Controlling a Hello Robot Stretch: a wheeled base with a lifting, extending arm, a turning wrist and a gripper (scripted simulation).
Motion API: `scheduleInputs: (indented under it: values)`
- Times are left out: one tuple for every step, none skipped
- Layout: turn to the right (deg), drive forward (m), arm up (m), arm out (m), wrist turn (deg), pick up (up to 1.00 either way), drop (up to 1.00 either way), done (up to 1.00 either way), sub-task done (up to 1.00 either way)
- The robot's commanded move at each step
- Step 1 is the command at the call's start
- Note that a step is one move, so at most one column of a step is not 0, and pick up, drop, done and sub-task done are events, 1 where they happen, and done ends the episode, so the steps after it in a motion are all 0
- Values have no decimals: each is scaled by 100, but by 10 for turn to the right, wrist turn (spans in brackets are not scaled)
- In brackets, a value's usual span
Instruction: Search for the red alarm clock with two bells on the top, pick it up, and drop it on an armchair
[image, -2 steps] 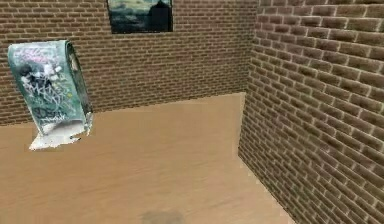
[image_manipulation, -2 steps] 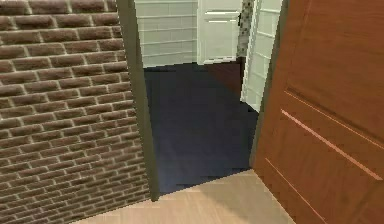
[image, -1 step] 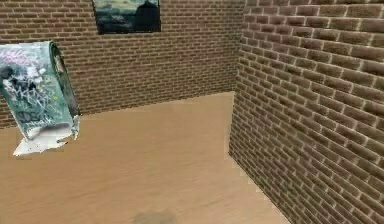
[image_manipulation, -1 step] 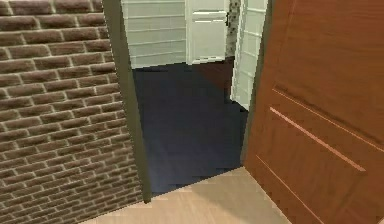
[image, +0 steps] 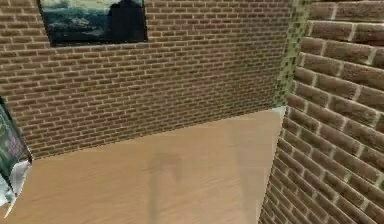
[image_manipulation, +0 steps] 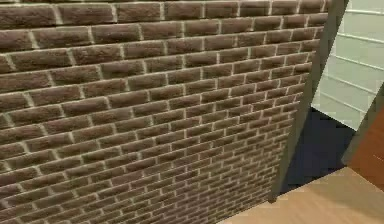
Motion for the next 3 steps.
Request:
scheduleInputs:
  values:
    - [0, 80, 0, 0, 0, 0, 0, 0, 0]
    - [270, 0, 0, 0, 0, 0, 0, 0, 0]
    - [0, 25, 0, 0, 0, 0, 0, 0, 0]
